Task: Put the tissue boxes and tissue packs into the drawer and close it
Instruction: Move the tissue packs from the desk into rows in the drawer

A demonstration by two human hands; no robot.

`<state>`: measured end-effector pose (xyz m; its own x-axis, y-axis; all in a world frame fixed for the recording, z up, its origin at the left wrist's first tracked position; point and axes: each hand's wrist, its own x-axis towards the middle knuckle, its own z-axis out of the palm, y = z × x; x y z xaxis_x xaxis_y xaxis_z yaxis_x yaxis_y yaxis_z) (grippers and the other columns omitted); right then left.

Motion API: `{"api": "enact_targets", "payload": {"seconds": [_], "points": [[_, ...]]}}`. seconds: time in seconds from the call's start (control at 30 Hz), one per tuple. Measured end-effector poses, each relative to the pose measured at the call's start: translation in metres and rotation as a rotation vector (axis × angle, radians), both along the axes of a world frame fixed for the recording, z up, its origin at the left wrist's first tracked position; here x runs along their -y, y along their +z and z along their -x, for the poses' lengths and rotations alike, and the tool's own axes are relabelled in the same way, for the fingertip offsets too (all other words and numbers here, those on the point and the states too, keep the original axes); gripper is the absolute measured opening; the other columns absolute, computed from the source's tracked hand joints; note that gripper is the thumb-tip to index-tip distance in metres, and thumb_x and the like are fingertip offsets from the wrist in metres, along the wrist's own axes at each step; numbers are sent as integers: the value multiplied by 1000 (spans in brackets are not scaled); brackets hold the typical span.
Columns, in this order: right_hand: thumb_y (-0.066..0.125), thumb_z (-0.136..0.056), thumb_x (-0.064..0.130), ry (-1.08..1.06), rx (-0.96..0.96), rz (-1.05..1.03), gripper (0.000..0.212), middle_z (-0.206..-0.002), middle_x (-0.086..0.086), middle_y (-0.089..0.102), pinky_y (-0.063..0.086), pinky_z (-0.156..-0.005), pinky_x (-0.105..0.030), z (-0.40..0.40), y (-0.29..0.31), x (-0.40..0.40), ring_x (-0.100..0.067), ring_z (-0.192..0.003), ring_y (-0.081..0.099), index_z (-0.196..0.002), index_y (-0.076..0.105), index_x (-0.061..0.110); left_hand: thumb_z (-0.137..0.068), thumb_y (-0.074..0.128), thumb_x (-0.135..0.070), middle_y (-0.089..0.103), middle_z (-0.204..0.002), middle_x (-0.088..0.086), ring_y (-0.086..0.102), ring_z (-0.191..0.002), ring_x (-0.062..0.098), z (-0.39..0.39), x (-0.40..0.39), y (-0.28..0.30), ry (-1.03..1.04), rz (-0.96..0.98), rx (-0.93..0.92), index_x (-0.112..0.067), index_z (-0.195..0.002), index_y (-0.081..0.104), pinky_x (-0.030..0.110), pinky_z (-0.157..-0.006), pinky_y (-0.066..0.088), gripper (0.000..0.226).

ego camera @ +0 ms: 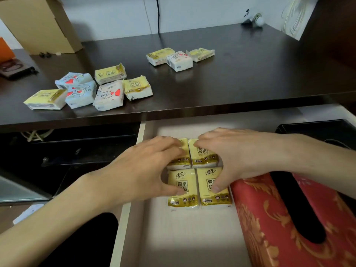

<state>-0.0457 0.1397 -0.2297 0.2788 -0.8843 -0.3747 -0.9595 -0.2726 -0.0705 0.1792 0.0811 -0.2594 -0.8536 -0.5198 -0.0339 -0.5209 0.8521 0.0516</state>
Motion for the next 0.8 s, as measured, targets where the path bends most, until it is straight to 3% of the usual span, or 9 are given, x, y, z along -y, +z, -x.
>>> {"api": "enact_targets", "payload": {"seconds": [0.07, 0.2, 0.33, 0.47, 0.57, 0.7, 0.8], "points": [[81, -66, 73, 16, -93, -27, 96, -134, 4, 55, 48, -102, -43, -7, -2, 5, -22, -126, 51, -139, 48, 20, -64, 49, -87, 41, -151, -11, 39, -133, 11, 4, 8, -3, 20, 3, 57, -30, -146, 42, 24, -109, 28, 100], [80, -64, 76, -17, -162, -72, 96, -144, 2, 57, 51, -97, -44, -11, -4, 9, -26, -125, 58, -139, 53, 22, -64, 48, -87, 53, -140, -6, 51, -123, 19, 11, 13, -7, 14, 25, 111, -26, -140, 50, 32, -106, 38, 97], [82, -64, 73, -45, -153, -26, 79, -113, 5, 62, 42, -73, -37, -12, -7, 11, -22, -100, 60, -121, 57, 24, -69, 51, -83, 53, -139, -10, 55, -117, 18, 11, 15, -10, -1, 22, 106, -28, -139, 50, 32, -97, 45, 89], [84, -62, 72, -74, -131, 34, 74, -96, 6, 56, 36, -68, -36, -14, -9, 11, -22, -91, 55, -110, 55, 23, -73, 54, -80, 48, -147, -10, 54, -120, 19, 12, 16, -10, 1, 23, 114, -28, -144, 46, 34, -96, 46, 89], [84, -62, 72, -68, -103, 38, 80, -108, 5, 62, 44, -74, -37, -13, -11, 11, -23, -101, 60, -119, 58, 22, -75, 54, -78, 48, -147, -9, 53, -122, 19, 12, 14, -11, -5, 33, 100, -27, -146, 45, 34, -99, 44, 88], [84, -61, 73, -61, -62, 22, 96, -133, 3, 61, 52, -97, -46, -9, -8, 13, -24, -122, 58, -138, 56, 21, -80, 50, -74, 49, -142, -8, 51, -121, 15, 12, 14, -12, -15, 62, 35, -27, -137, 53, 32, -101, 40, 74], [80, -66, 74, -54, 1, 5, 91, -133, 6, 58, 52, -98, -46, -5, -2, 12, -20, -120, 56, -139, 57, 25, -82, 47, -72, 44, -142, -8, 43, -126, 11, 14, 15, -14, 5, 34, 6, -27, -135, 54, 33, -104, 41, 70]]}}
